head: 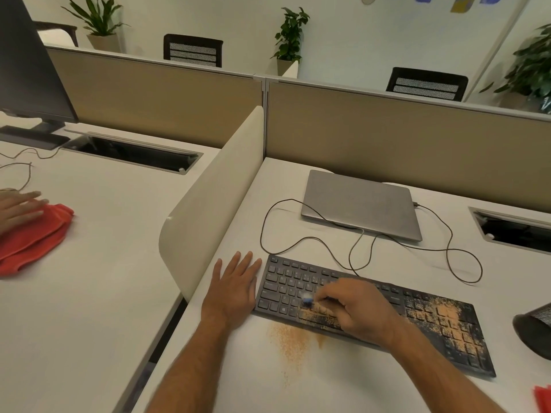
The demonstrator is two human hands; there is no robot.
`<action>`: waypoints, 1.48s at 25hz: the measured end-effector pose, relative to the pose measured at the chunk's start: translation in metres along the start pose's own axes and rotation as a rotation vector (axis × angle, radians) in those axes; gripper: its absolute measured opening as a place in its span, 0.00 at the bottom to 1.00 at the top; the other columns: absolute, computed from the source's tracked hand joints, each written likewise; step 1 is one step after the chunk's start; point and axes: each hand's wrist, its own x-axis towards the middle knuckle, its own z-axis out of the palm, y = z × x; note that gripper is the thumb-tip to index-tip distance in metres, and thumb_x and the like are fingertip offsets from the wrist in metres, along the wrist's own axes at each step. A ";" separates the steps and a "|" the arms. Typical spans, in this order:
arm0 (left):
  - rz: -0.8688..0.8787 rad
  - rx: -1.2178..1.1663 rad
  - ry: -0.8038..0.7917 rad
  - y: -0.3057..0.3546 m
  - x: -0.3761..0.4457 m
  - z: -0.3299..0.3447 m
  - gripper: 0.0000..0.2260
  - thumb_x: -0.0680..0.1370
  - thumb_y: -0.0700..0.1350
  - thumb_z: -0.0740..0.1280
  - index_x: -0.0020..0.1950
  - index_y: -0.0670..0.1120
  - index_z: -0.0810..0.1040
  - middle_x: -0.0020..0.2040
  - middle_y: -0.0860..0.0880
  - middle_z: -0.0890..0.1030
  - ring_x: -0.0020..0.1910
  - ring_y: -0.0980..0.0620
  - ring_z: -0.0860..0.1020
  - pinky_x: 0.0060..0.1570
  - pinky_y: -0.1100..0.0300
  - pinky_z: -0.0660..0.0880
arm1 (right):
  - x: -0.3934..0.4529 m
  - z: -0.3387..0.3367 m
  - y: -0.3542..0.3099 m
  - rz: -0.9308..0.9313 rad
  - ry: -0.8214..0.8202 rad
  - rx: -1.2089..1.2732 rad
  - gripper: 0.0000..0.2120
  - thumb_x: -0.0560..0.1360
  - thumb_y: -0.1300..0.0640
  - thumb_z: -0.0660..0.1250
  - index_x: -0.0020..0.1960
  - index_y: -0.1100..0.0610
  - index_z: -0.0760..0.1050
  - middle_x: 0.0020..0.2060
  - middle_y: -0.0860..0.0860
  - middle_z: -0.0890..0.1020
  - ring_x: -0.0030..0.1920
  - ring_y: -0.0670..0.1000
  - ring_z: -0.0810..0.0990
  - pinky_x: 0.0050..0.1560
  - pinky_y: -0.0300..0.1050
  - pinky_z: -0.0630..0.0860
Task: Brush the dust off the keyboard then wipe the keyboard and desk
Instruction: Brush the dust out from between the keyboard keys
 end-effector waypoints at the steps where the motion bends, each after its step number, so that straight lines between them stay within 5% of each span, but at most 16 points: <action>1: -0.001 0.003 -0.004 0.000 0.000 0.000 0.31 0.79 0.58 0.35 0.81 0.58 0.55 0.81 0.57 0.53 0.81 0.56 0.45 0.79 0.47 0.39 | -0.001 -0.002 -0.001 -0.001 0.003 0.033 0.07 0.75 0.50 0.64 0.50 0.44 0.78 0.39 0.32 0.78 0.39 0.36 0.74 0.39 0.35 0.73; 5: -0.002 0.003 -0.005 -0.001 0.000 0.000 0.30 0.79 0.58 0.35 0.81 0.58 0.55 0.81 0.58 0.52 0.80 0.56 0.44 0.79 0.47 0.38 | -0.002 -0.006 0.007 0.088 0.161 0.021 0.08 0.74 0.53 0.64 0.50 0.46 0.80 0.39 0.39 0.82 0.38 0.41 0.77 0.37 0.41 0.77; 9: 0.000 0.002 -0.005 -0.001 0.000 0.001 0.30 0.79 0.58 0.35 0.81 0.58 0.55 0.81 0.57 0.52 0.80 0.56 0.44 0.79 0.47 0.38 | -0.006 -0.001 0.005 0.010 0.057 -0.021 0.06 0.73 0.52 0.64 0.46 0.45 0.79 0.35 0.38 0.79 0.35 0.40 0.72 0.34 0.36 0.70; 13: 0.003 0.006 -0.003 -0.002 0.001 0.003 0.30 0.80 0.58 0.36 0.81 0.58 0.55 0.81 0.57 0.52 0.80 0.56 0.44 0.78 0.47 0.38 | -0.007 0.001 0.012 0.070 0.160 0.002 0.09 0.75 0.51 0.62 0.51 0.46 0.79 0.38 0.41 0.81 0.38 0.42 0.77 0.36 0.42 0.77; 17: 0.002 0.002 0.002 -0.002 0.001 0.003 0.29 0.80 0.57 0.37 0.81 0.58 0.56 0.81 0.57 0.53 0.81 0.56 0.45 0.79 0.47 0.39 | -0.010 0.005 0.010 0.024 0.064 -0.024 0.08 0.75 0.51 0.62 0.50 0.45 0.78 0.38 0.40 0.81 0.38 0.41 0.76 0.36 0.43 0.76; 28: 0.003 -0.010 0.011 -0.002 0.001 0.003 0.30 0.80 0.58 0.36 0.81 0.58 0.56 0.81 0.58 0.53 0.80 0.56 0.45 0.78 0.47 0.38 | -0.009 0.003 0.010 0.056 0.197 0.008 0.07 0.74 0.53 0.64 0.50 0.47 0.79 0.38 0.41 0.81 0.37 0.42 0.77 0.35 0.43 0.77; 33: 0.003 -0.012 0.009 -0.003 0.001 0.004 0.29 0.80 0.58 0.36 0.81 0.58 0.56 0.81 0.58 0.53 0.80 0.56 0.44 0.78 0.48 0.38 | -0.010 0.006 0.007 0.020 0.097 -0.035 0.08 0.75 0.50 0.61 0.50 0.44 0.78 0.37 0.40 0.81 0.36 0.40 0.75 0.33 0.39 0.75; 37: 0.004 -0.014 0.013 -0.002 0.001 0.003 0.30 0.80 0.58 0.36 0.81 0.58 0.56 0.81 0.57 0.53 0.80 0.56 0.44 0.78 0.47 0.38 | -0.004 0.000 0.010 0.097 0.226 0.041 0.09 0.75 0.51 0.62 0.51 0.47 0.80 0.38 0.40 0.82 0.38 0.42 0.77 0.35 0.41 0.76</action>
